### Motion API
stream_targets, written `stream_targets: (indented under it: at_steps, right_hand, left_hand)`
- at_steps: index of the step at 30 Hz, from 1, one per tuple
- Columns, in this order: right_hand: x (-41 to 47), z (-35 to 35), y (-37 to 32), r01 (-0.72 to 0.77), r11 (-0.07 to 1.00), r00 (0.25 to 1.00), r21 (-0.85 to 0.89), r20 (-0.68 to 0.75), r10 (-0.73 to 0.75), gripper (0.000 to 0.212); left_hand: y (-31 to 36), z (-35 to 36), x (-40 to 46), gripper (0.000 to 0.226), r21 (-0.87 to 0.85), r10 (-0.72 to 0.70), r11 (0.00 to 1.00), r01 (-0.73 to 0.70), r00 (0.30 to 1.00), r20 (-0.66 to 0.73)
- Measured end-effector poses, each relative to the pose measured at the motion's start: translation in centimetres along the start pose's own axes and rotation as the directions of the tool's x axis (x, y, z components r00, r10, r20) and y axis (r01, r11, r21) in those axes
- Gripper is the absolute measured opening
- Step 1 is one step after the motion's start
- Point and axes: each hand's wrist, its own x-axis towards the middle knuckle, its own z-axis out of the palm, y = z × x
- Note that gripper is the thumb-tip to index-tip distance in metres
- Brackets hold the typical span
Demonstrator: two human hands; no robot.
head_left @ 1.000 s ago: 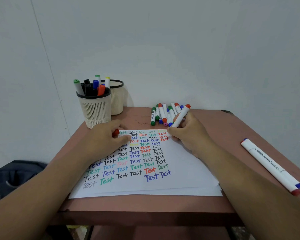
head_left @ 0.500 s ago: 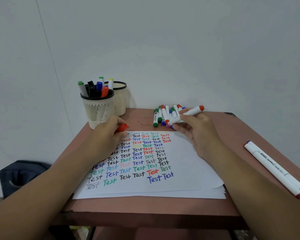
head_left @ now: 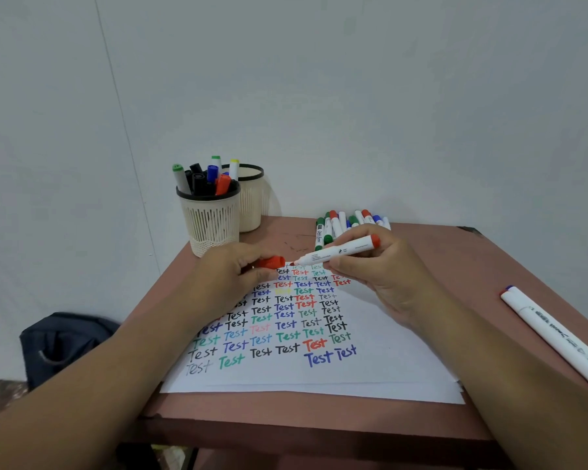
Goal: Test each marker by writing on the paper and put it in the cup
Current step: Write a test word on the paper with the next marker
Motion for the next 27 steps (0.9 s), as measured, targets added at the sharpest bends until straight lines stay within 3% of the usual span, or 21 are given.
stream_targets:
  at_steps: [8,14,22,27]
  right_hand:
    - [0.1,0.5,0.1,-0.004,0.997,0.999,-0.082,0.037,0.007,0.027]
    - [0.0,1.3,0.0,-0.020,0.988,0.998,-0.155,0.060,0.030,0.031]
    - [0.0,2.8,0.1,0.052,0.970,0.998,-0.235,0.043,-0.043,0.022]
    - [-0.6,3.1,-0.1,0.076,0.946,0.997,-0.316,0.045,-0.064,0.020]
  left_hand:
    - [-0.5,0.7,0.0,0.026,-0.012,0.090,0.996,-0.090,0.996,-0.012]
    - [-0.3,0.7,0.0,0.018,0.078,0.207,0.976,-0.205,0.978,-0.029]
    - [-0.2,0.9,0.1,0.015,0.154,0.069,0.986,-0.065,0.997,-0.017]
    - [-0.1,0.9,0.1,0.015,0.187,0.061,0.981,-0.060,0.998,-0.001]
